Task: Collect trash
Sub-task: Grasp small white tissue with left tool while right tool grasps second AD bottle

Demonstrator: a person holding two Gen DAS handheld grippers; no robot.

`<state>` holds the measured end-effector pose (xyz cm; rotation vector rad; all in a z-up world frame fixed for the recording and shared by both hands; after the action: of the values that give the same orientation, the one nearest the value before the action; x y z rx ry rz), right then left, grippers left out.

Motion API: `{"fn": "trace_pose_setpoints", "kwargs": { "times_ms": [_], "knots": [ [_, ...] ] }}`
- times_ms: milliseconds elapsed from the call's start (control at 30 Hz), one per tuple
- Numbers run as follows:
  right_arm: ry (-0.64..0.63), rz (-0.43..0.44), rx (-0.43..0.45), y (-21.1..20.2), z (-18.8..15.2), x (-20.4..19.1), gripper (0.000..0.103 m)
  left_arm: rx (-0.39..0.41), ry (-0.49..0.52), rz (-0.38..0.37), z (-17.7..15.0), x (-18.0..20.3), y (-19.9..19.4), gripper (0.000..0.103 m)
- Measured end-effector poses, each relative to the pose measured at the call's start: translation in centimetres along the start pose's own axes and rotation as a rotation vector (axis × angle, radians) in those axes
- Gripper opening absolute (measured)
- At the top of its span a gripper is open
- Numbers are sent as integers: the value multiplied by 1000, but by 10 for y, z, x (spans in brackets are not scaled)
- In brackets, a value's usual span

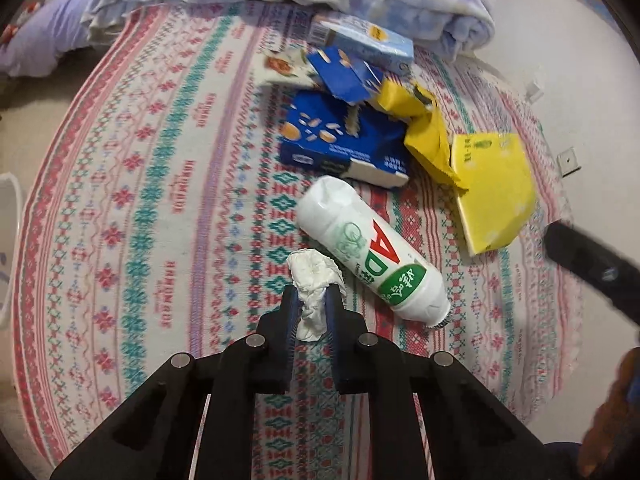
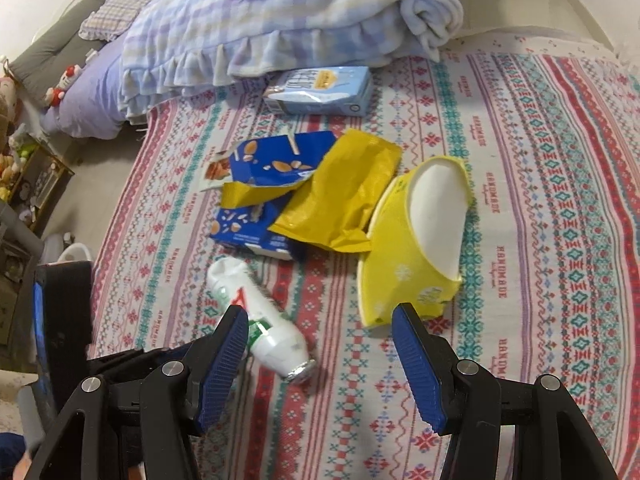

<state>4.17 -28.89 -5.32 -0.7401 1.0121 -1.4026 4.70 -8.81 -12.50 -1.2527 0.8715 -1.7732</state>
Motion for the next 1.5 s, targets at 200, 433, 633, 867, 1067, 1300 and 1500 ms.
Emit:
{"fn": "trace_pose_setpoints", "kwargs": {
  "times_ms": [200, 433, 633, 867, 1067, 1300, 1500],
  "knots": [
    [-44, -3, -32, 15, 0, -14, 65, 34, -103, -52, 0, -28, -38, 15],
    [-132, -15, -68, 35, -5, -42, 65, 73, -157, -75, -4, -48, -70, 15],
    [-221, -50, -119, 63, -16, -68, 65, 79, -186, -93, -3, -58, -76, 15],
    [-250, -26, -104, 74, -30, -99, 47, 112, -214, -118, 1, -74, -93, 15],
    [-207, 80, -68, 50, -28, -115, 44, 112, -234, -121, 1, -91, -99, 15],
    [-155, 122, -98, 56, -29, -121, 43, 133, -263, -122, -1, -111, -111, 15],
    [-91, 196, -141, 60, -31, -128, 43, 139, -279, -114, -3, -126, -116, 15]
  ]
}}
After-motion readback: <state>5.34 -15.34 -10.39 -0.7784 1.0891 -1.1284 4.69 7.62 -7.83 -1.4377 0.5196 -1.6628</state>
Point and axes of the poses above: each gripper's, at about its wrist camera, not at the fingertips, and y roughly the way its jaws point, x to its right, z to its top, the point moved 2 cm from there along y, roughly the way its jaws point, and after that the axes turned 12 degrees about -z, right-handed, at the moved point
